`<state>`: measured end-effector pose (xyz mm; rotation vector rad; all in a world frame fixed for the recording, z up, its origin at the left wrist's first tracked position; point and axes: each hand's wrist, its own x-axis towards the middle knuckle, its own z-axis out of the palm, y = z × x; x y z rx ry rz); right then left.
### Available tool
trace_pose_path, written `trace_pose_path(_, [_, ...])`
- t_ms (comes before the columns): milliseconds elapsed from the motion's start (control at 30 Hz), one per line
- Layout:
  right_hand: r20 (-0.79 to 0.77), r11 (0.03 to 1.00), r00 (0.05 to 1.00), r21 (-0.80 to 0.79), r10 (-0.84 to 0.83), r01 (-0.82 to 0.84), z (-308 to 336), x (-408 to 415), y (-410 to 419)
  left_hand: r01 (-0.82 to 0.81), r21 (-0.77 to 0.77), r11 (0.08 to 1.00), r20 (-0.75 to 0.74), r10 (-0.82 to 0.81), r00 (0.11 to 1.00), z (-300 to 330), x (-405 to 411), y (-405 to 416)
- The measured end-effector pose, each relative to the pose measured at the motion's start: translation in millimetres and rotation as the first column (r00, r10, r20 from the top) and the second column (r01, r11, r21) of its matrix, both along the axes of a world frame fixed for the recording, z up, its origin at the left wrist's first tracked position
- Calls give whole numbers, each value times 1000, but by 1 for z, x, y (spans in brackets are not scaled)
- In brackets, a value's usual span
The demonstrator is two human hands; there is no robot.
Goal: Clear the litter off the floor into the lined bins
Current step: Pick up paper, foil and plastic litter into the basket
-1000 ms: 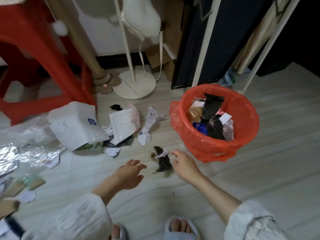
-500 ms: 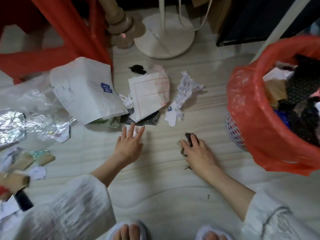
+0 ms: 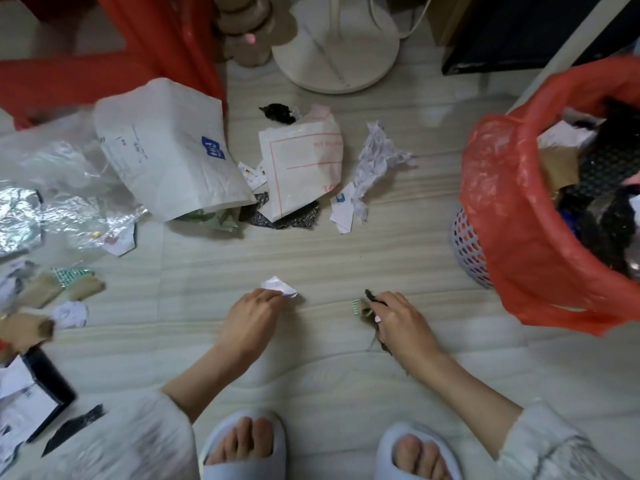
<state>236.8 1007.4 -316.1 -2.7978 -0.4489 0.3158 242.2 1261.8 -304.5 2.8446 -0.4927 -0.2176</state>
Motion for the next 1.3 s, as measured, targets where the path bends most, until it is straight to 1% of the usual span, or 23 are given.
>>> trace_pose_path(67, [9,994,997,85,-71,70,9,0,3,-117,-116,986,-43,112,993,5,5,-8])
trace_pose_path(167, [74,955,975,230,-210,188,34,11,10,-287,-360,888,-84,276,958,28,14,-26])
trace_pose_path(267, [129,900,944,362,-304,241,70,28,14,-344,-496,797,-92,346,934,61,27,-48])
trace_pose_path(400, [246,843,887,482,-391,238,140,47,5,-263,-628,732,-12,329,944,122,50,-81])
trace_pose_path(533, [446,845,755,467,-481,262,214,68,-36,-71,-708,703,123,223,967,187,78,-127])
trace_pose_path(600, [473,843,713,424,-517,330,242,71,-68,20,-708,706,175,148,973,213,91,-160])
trace_pose_path(700, [464,837,697,309,-547,451,264,71,-106,124,-683,720,220,41,975,236,106,-205])
trace_pose_path(767, [441,818,692,242,-571,521,269,70,-124,142,-622,770,197,-22,980,240,113,-231])
trace_pose_path(833, [339,789,714,211,-612,576,268,68,-135,150,-510,847,120,-103,987,237,114,-248])
trace_pose_path(900, [168,782,764,160,-623,603,264,66,-136,174,-452,875,61,-165,984,229,111,-252])
trace_pose_path(967, [60,819,817,86,-573,568,258,62,-127,190,-456,870,70,-178,982,222,105,-239])
trace_pose_path(1000, [52,845,844,68,-534,531,255,61,-120,190,-466,864,84,-171,982,218,103,-229])
trace_pose_path(1067, [120,899,891,70,-437,431,248,63,-100,157,-489,858,99,-124,987,206,100,-203])
trace_pose_path(1133, [181,938,920,78,-347,338,242,68,-76,89,-459,884,64,-67,996,190,102,-174])
trace_pose_path(1200, [170,965,950,86,-261,249,233,77,-50,-3,-353,935,-23,-5,1000,168,108,-144])
trace_pose_path(1300, [65,992,990,49,-122,119,206,95,-11,-106,-138,985,-165,82,983,129,122,-99])
